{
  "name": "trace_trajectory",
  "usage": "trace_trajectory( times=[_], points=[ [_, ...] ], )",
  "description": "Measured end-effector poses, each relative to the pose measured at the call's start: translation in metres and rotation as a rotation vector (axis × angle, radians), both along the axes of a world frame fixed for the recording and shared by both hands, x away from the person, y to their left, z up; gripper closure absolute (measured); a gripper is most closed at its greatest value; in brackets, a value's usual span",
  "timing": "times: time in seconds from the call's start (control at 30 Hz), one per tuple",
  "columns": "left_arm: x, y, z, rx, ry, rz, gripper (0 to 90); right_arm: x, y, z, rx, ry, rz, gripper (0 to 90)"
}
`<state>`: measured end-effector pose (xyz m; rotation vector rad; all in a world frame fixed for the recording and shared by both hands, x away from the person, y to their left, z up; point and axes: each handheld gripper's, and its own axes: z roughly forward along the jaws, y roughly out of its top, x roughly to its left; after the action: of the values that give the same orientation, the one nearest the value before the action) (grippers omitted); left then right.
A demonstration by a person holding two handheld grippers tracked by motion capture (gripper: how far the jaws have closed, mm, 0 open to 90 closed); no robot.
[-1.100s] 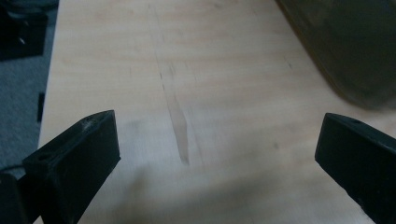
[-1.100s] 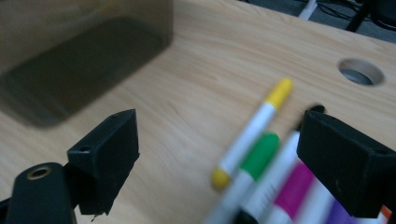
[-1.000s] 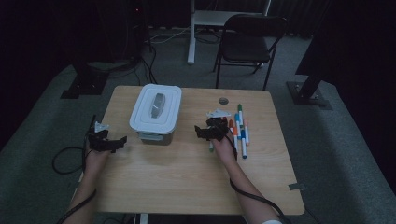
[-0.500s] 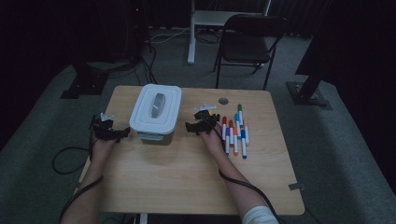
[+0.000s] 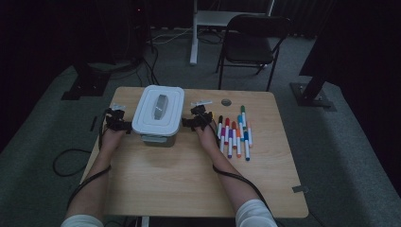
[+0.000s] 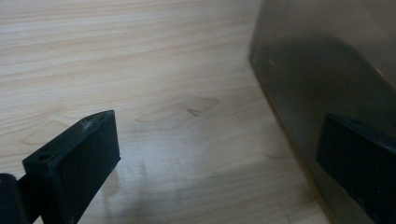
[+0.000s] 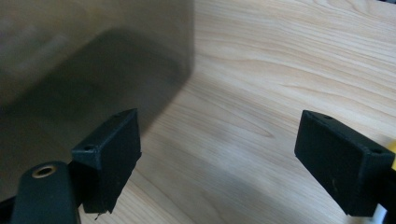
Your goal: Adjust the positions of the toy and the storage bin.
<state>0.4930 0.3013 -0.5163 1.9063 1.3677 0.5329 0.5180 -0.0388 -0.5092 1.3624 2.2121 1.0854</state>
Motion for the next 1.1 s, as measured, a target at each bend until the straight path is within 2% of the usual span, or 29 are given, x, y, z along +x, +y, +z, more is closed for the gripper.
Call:
trace_trajectory(
  times=[0.07, 0.23, 0.27, 0.33, 0.4, 0.5, 0.63, 0.7, 0.77, 0.8, 0.83, 0.97, 1.0, 1.03, 1.07, 1.1],
  points=[
    [-0.002, -0.004, 0.001, -0.004, 0.004, -0.012, 0.5, 0.000, 0.001, 0.000, 0.025, 0.004, 0.004, 13.7],
    [-0.009, -0.011, 0.004, 0.027, -0.001, -0.014, 0.6, 0.001, 0.001, -0.001, 0.034, 0.042, 0.007, 16.0],
    [-0.012, -0.014, 0.006, 0.028, 0.012, -0.005, 0.6, 0.001, 0.001, -0.001, 0.021, 0.039, 0.008, 16.1],
    [-0.016, -0.016, 0.008, 0.043, 0.012, -0.004, 0.6, -0.003, 0.003, 0.000, -0.031, 0.023, 0.059, 18.0],
    [-0.020, -0.019, 0.009, 0.053, 0.010, -0.004, 0.7, -0.004, 0.002, 0.000, -0.034, 0.034, 0.084, 18.7],
    [-0.027, -0.021, 0.010, 0.042, 0.011, -0.009, 1.2, -0.006, -0.001, 0.001, -0.014, 0.053, 0.111, 19.6],
    [-0.039, -0.024, 0.009, 0.036, 0.006, -0.014, 1.2, -0.015, -0.005, 0.000, -0.027, 0.053, 0.160, 20.1],
    [-0.046, -0.025, 0.008, 0.026, 0.009, -0.024, 1.2, -0.019, -0.008, -0.001, -0.016, 0.065, 0.172, 20.1],
    [-0.046, -0.025, 0.008, 0.026, 0.009, -0.024, 1.2, -0.021, -0.009, -0.001, -0.013, 0.065, 0.172, 20.1],
    [-0.054, -0.027, 0.006, 0.035, 0.012, -0.035, 1.2, -0.026, -0.013, -0.001, 0.004, 0.069, 0.176, 20.1],
    [-0.058, -0.027, 0.006, 0.019, 0.015, -0.044, 1.2, -0.029, -0.014, -0.002, 0.006, 0.072, 0.185, 20.1],
    [-0.064, -0.029, 0.007, 0.025, 0.011, -0.065, 1.1, -0.033, -0.017, -0.003, 0.013, 0.070, 0.192, 20.1],
    [-0.064, -0.029, 0.006, 0.015, 0.008, -0.083, 1.0, -0.033, -0.019, -0.002, -0.004, 0.080, 0.181, 18.3],
    [-0.064, -0.029, 0.006, 0.015, 0.008, -0.083, 1.0, -0.033, -0.019, -0.002, -0.004, 0.080, 0.181, 18.3],
    [-0.063, -0.027, 0.005, 0.000, -0.002, -0.085, 1.0, -0.030, -0.023, 0.000, -0.007, 0.062, 0.169, 13.5],
    [-0.059, -0.024, 0.003, -0.019, -0.017, -0.069, 1.0, -0.028, -0.024, 0.001, 0.002, 0.067, 0.171, 13.3]
  ],
)
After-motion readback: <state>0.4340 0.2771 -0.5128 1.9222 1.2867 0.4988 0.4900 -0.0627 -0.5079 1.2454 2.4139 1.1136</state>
